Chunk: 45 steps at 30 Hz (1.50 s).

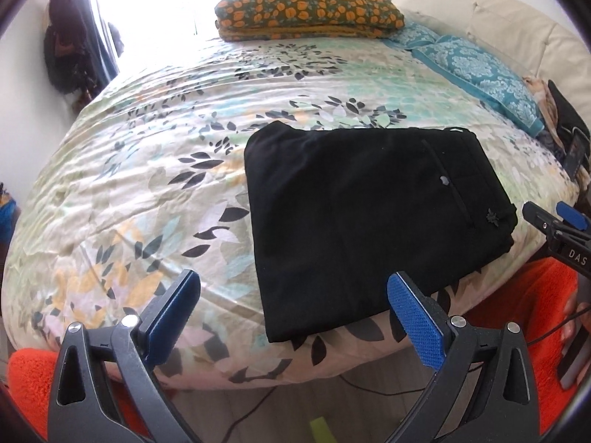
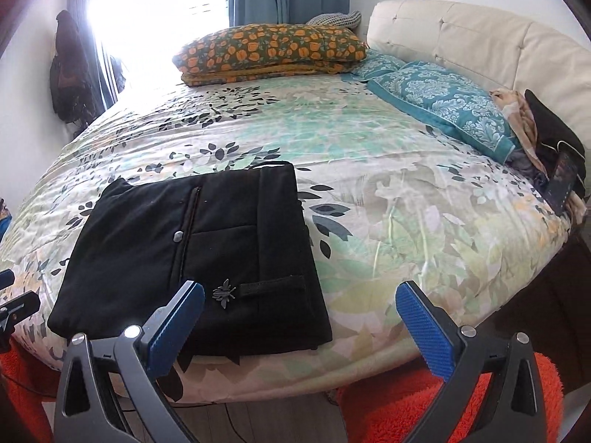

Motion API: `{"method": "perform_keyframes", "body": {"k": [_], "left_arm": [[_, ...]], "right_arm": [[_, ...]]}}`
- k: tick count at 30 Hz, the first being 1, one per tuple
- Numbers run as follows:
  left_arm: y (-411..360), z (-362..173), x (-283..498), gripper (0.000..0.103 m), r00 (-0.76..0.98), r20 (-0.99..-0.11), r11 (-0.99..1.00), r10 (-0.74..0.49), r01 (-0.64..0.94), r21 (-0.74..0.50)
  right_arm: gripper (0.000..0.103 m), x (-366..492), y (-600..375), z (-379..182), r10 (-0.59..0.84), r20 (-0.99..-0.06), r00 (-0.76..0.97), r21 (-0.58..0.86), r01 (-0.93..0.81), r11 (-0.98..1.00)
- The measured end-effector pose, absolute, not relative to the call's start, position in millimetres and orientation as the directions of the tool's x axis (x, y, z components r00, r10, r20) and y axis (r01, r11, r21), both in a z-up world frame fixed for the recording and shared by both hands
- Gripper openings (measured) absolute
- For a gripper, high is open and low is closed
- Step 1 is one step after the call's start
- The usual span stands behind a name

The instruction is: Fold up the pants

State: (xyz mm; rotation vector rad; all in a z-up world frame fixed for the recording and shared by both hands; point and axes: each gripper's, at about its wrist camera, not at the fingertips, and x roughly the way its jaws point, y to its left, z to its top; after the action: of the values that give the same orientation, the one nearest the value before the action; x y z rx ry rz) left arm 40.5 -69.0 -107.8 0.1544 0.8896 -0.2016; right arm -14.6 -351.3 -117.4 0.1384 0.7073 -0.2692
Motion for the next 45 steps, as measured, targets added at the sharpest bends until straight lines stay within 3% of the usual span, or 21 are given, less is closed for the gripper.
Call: {"method": "perform_keyframes", "body": {"k": [21, 23, 26, 29, 32, 35, 40, 42, 43, 44, 45], "left_arm": [[-68.2, -116.9, 52.1, 0.102, 0.569, -0.818, 0.965, -0.083, 0.25, 0.076], [-56.1, -112.8, 69.5, 0.102, 0.555, -0.824, 0.971, -0.113, 0.239, 0.028], [-31.1, -117.7, 105.5, 0.101, 0.469, -0.854, 0.965, -0.225, 0.226, -0.131], [-24.0, -133.0, 130.5, 0.101, 0.381, -0.871, 0.943, -0.31, 0.237, -0.232], [-26.5, -147.2, 146.3, 0.101, 0.359, -0.884, 0.948, -0.3, 0.219, -0.233], [-28.4, -165.1, 159.7, 0.101, 0.315, -0.888, 0.94, -0.334, 0.18, -0.29], [-40.2, -188.0, 164.7, 0.102, 0.294, -0.9, 0.944, -0.323, 0.16, -0.287], [-46.3, -187.7, 165.3, 0.098, 0.273, -0.894, 0.932, -0.356, 0.182, -0.315], [-50.5, -187.4, 164.1, 0.077, 0.259, -0.887, 0.92, -0.382, 0.197, -0.338], [-55.0, -186.6, 163.4, 0.065, 0.25, -0.884, 0.913, -0.396, 0.211, -0.35], [-59.1, -182.9, 161.7, 0.058, 0.269, -0.889, 0.923, -0.37, 0.22, -0.317]], "right_arm": [[0.103, -11.8, -364.6, -127.4, -0.178, -0.703, 0.689, 0.076, 0.321, 0.944], [0.103, -12.4, -381.8, -121.6, -0.083, -0.686, 0.723, 0.194, 0.292, 0.937], [0.103, -3.4, -430.5, -118.4, 0.162, -0.617, 0.77, 0.479, 0.205, 0.853], [0.103, 28.7, -462.9, -137.2, 0.381, -0.626, 0.681, 0.649, 0.182, 0.739], [0.103, 57.0, -461.5, -151.6, 0.51, -0.632, 0.583, 0.691, 0.125, 0.712], [0.103, 77.4, -452.5, -160.6, 0.498, -0.702, 0.509, 0.627, 0.111, 0.771], [0.103, 99.4, -443.0, -191.0, 0.576, -0.723, 0.381, 0.648, 0.084, 0.757], [0.1, 104.7, -436.6, -201.6, 0.589, -0.733, 0.341, 0.645, 0.072, 0.761], [0.087, 106.5, -433.7, -202.8, 0.603, -0.724, 0.336, 0.655, 0.061, 0.753], [0.064, 108.6, -429.2, -202.6, 0.637, -0.698, 0.327, 0.683, 0.035, 0.73], [0.063, 109.2, -424.4, -201.6, 0.645, -0.696, 0.316, 0.684, 0.018, 0.729]]}}
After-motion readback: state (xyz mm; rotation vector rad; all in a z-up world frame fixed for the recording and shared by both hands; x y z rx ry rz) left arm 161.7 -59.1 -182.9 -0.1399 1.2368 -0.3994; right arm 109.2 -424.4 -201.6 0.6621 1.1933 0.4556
